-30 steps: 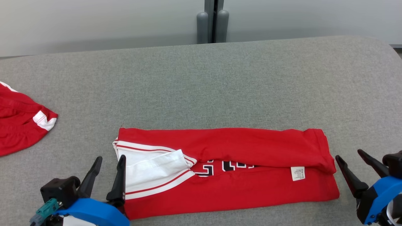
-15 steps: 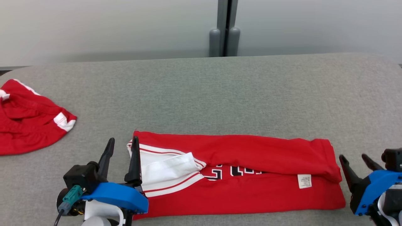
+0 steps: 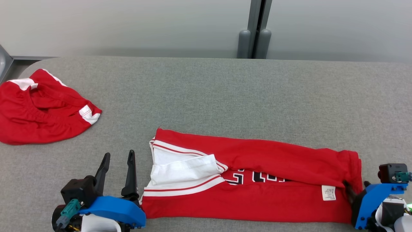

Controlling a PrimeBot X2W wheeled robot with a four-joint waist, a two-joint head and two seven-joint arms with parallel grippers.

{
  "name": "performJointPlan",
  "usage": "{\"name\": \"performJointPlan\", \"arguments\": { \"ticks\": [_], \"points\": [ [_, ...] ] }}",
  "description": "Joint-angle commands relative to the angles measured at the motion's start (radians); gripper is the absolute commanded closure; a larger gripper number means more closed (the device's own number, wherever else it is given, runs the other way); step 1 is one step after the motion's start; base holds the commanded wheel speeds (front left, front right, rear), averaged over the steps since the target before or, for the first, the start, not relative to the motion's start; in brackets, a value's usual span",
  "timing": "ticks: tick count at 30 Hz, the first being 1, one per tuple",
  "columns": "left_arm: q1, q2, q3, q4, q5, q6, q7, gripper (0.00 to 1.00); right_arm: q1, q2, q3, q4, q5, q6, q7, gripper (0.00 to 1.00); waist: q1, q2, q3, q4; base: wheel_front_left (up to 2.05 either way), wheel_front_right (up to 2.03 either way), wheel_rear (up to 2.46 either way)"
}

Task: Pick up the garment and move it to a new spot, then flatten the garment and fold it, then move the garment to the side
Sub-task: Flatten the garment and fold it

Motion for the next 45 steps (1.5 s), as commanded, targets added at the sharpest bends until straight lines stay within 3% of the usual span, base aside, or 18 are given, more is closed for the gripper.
{"name": "performJointPlan", "arguments": {
  "ticks": [1,2,3,4,5,10,22,28,33,45],
  "points": [
    [-0.001,0.005,0.005,-0.007,0.001,0.007,-0.003,0.00,-0.015,0.006,0.019,0.035,-0.010,0.000,0.012,0.09,0.0000,0.0000,0.001,0.005,0.00,0.00,0.00],
    [-0.001,0.004,0.004,-0.008,0.000,0.007,-0.003,0.00,-0.022,0.008,0.025,0.047,-0.015,0.001,0.015,0.50,0.0000,0.0000,0.001,0.006,0.00,0.00,0.00],
    [-0.002,0.004,0.003,-0.009,0.001,0.009,-0.003,0.00,-0.028,0.009,0.028,0.060,-0.018,0.001,0.017,0.58,0.0000,0.0000,0.000,0.007,0.00,0.00,0.00],
    [-0.004,0.002,0.001,-0.009,0.002,0.009,-0.003,0.00,-0.033,0.010,0.030,0.074,-0.021,0.001,0.019,0.82,0.0000,0.0000,-0.001,0.008,0.00,0.00,0.00],
    [-0.005,0.001,0.000,-0.010,0.002,0.010,-0.003,0.00,-0.038,0.011,0.031,0.084,-0.024,0.001,0.017,0.99,0.0000,0.0000,-0.002,0.007,0.00,0.00,0.00],
    [0.002,0.004,0.001,-0.016,0.004,0.018,-0.005,0.00,-0.080,-0.010,0.013,0.116,-0.026,-0.001,-0.001,1.00,0.0000,0.0000,-0.009,-0.009,0.00,0.00,0.00],
    [0.006,0.011,0.000,-0.028,0.005,0.036,0.002,0.00,-0.080,-0.136,-0.119,0.082,-0.033,0.000,0.004,1.00,0.0000,0.0000,-0.015,-0.064,0.00,0.00,0.00],
    [-0.003,0.025,0.004,-0.028,0.006,0.037,0.004,0.00,-0.079,-0.118,-0.139,0.028,-0.018,0.000,0.007,1.00,0.0000,0.0000,-0.018,-0.085,0.00,0.00,0.00],
    [-0.012,0.028,0.000,-0.024,0.005,0.039,0.012,0.00,-0.053,-0.078,-0.064,-0.077,0.037,0.000,0.033,1.00,0.0000,0.0000,-0.028,-0.087,0.00,0.00,0.00],
    [-0.011,0.031,-0.004,-0.015,-0.005,0.039,0.012,0.00,0.053,-0.021,0.166,-0.485,0.211,0.000,0.150,1.00,0.0000,0.0000,-0.041,-0.058,0.00,0.00,0.00]
  ]
}}
